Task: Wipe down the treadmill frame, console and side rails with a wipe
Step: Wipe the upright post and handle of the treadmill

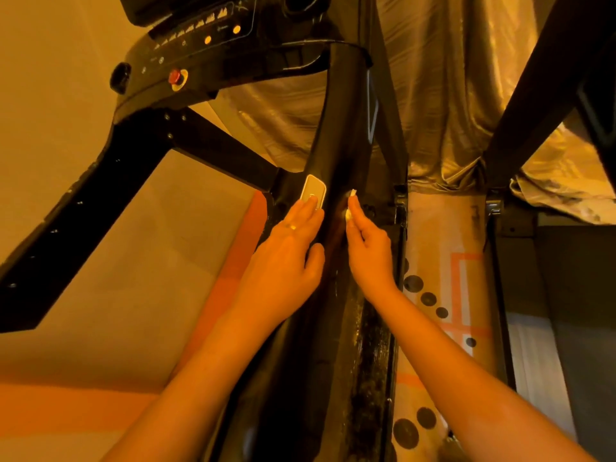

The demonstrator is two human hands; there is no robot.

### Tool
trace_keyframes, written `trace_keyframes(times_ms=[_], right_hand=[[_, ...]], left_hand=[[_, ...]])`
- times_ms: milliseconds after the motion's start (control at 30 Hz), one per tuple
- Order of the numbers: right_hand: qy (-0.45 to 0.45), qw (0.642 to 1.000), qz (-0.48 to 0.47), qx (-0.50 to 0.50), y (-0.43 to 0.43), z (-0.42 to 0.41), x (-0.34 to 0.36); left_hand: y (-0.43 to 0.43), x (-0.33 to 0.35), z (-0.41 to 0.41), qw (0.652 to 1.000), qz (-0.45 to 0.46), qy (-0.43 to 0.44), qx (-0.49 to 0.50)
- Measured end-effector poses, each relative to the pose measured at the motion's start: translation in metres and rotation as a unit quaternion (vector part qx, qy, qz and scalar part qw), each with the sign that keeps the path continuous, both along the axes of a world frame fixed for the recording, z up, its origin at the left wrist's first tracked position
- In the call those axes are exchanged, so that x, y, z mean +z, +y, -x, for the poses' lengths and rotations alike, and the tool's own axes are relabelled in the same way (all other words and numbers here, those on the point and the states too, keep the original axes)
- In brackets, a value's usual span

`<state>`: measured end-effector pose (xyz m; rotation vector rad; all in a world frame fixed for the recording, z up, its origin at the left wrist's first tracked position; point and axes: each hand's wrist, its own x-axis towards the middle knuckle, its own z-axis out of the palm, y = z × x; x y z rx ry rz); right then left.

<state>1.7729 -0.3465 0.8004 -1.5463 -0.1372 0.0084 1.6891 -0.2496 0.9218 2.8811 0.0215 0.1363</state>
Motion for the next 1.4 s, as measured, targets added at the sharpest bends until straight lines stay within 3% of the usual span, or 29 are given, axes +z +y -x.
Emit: trace_keyframes(times_ms=[267, 533, 733, 933, 1167, 1400], right_hand=[[-0.008, 0.999, -0.028, 0.033, -0.004, 0.052, -0.006], [-0.007, 1.000, 0.013, 0.001, -0.004, 0.037, -0.005], [-0.022, 1.000, -0.006, 0.008, -0.006, 0.096, -0.014], [-0.004, 1.000, 0.009, -0.022, 0.000, 0.069, -0.005], [-0.006, 1.000, -0.017, -0.002, -0.004, 0.126, -0.012], [0.019, 1.000, -0.009, -0.022, 0.001, 0.101, 0.003]], left_hand=[[-0.001, 0.007, 0.005, 1.000, 0.022, 0.014, -0.001], [0.002, 0.000, 0.061, 1.000, -0.001, 0.014, -0.017], [-0.001, -0.001, 0.059, 1.000, -0.003, 0.000, -0.012], [-0.003, 0.001, 0.059, 1.000, -0.005, -0.001, -0.012], [-0.001, -0.003, 0.056, 1.000, -0.012, -0.008, -0.007], [-0.003, 0.002, 0.056, 1.000, -0.015, 0.000, -0.008]])
